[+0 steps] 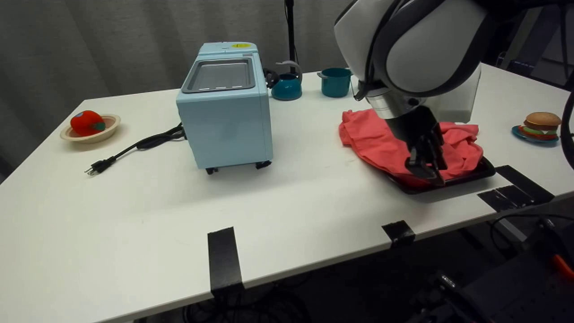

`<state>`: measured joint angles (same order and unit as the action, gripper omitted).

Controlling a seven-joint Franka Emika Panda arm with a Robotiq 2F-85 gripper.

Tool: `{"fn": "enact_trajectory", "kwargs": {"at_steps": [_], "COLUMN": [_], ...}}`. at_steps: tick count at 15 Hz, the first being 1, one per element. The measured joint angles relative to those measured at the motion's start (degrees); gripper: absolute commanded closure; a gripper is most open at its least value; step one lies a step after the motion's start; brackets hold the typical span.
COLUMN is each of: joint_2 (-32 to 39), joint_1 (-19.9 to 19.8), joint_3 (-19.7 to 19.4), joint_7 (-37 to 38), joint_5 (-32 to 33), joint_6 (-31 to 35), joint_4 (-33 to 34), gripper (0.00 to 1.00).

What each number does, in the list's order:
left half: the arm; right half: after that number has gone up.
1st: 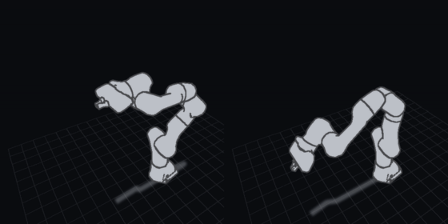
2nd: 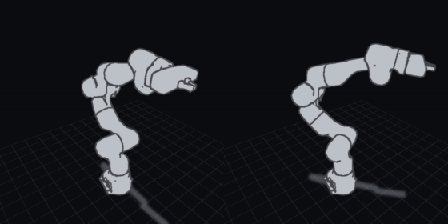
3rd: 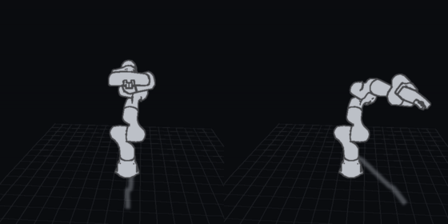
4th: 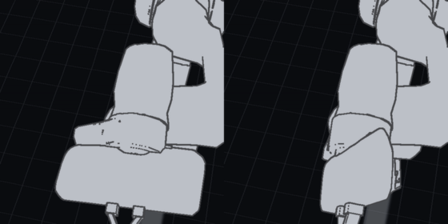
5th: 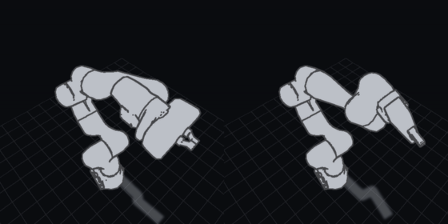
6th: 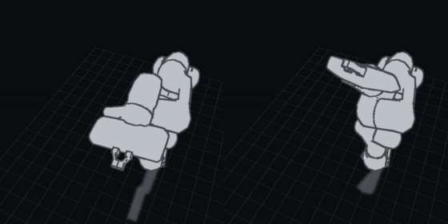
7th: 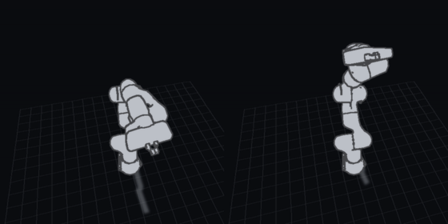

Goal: Fold the cloth on the table

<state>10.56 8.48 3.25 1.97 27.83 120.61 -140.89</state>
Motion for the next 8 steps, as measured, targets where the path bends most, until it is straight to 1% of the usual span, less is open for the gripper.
{"fn": "enact_trajectory", "kwargs": {"at_steps": [1, 2, 8], "joint_2": [0.1, 0.2, 0.7], "joint_1": [-0.1, -0.2, -1.0], "joint_3": [0.0, 0.0, 0.0], "joint_7": [-0.2, -0.4, -2.2], "joint_5": [-0.1, -0.2, -1.6], "joint_6": [0.0, 0.0, 0.2], "joint_4": [0.0, 0.0, 0.2], "gripper": [0.98, 1.00, 1.00]}}
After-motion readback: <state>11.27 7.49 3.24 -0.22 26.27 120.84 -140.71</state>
